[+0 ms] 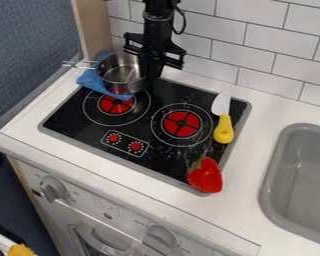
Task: Moved the silver pot to the middle switch of the burner.
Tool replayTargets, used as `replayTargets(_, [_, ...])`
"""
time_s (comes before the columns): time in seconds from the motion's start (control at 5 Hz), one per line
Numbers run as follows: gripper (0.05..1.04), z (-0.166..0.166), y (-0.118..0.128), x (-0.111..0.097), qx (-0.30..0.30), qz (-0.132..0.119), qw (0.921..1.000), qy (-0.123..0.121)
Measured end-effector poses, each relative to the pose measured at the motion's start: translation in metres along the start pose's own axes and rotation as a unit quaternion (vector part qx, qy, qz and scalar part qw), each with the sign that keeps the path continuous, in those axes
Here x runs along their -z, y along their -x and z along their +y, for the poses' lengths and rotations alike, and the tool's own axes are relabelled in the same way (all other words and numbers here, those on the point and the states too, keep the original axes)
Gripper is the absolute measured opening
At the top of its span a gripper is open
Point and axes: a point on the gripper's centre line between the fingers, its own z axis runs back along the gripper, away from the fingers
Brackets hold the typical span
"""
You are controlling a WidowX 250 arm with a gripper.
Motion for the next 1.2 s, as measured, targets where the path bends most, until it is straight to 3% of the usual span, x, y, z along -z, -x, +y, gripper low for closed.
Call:
replayTargets(0.2, [0.077, 0.002, 0.004, -0.007, 0.006, 0.004, 0.9999, -0.008])
replayTargets(0.4, [0.071, -0.011, 0.007, -0.046, 0.029, -0.035, 0.9989, -0.008])
replayTargets(0.6, [0.071, -0.058, 0.021, -0.056, 0.083, -0.042, 0.9957, -0.004])
replayTargets(0.8, [0.071, -0.092, 0.044, -0.057, 0.124, -0.035, 0.9917, -0.009])
replayTargets(1.2, [0.068, -0.123, 0.09, -0.034, 0.156, 0.008, 0.9877, -0.003])
